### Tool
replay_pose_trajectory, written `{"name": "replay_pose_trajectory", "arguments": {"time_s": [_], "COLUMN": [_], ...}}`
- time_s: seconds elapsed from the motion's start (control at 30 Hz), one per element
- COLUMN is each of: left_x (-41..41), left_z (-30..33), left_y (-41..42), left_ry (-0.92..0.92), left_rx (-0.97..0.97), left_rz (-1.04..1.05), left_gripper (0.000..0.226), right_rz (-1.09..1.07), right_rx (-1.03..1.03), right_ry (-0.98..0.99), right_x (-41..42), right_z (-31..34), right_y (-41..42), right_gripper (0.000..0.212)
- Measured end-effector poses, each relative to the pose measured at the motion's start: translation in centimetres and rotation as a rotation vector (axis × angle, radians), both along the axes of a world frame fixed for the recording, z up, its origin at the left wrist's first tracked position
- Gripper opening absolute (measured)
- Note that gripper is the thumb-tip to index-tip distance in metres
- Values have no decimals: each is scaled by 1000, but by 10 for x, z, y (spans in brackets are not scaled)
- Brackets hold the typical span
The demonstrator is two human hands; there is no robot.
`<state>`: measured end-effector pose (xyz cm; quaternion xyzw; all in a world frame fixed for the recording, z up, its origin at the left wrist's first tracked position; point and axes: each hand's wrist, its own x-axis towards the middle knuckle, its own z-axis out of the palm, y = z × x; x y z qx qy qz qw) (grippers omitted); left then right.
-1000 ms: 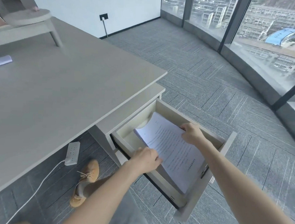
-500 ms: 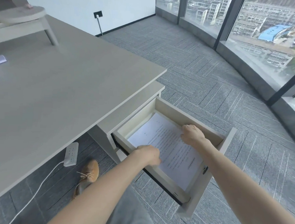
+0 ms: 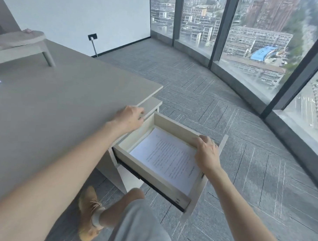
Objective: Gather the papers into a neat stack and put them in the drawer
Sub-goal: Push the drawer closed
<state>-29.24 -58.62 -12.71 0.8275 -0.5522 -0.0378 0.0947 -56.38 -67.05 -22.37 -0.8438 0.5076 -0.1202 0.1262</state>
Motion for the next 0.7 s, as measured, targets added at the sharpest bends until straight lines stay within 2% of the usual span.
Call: {"name": "replay_pose_trajectory", "arguments": {"time_s": [0.1, 0.2, 0.3, 0.5, 0.57, 0.7], "left_x": [26, 46, 58, 74, 76, 79], "left_z": [3, -6, -19, -18, -22, -24], "left_y": [2, 12, 23, 8, 5, 1], "left_ry": [-45, -39, -157, -163, -174, -136], "left_rx": [-38, 154, 313, 297, 278, 235], "left_rz": [9, 40, 29, 19, 22, 16], "left_gripper": [44, 71, 91, 89, 88, 84], "right_rz": [-139, -229, -227, -232, -214, -166], "right_rx": [-31, 125, 308, 532, 573, 665], "right_ry": [-57, -116, -186, -417, -432, -495], "right_x": [-30, -52, -63, -70, -67, -52], "right_z": [-3, -10, -11, -7, -7, -9], "right_y": [16, 24, 28, 27, 27, 28], "right_gripper": [66, 63, 60, 66, 63, 86]}}
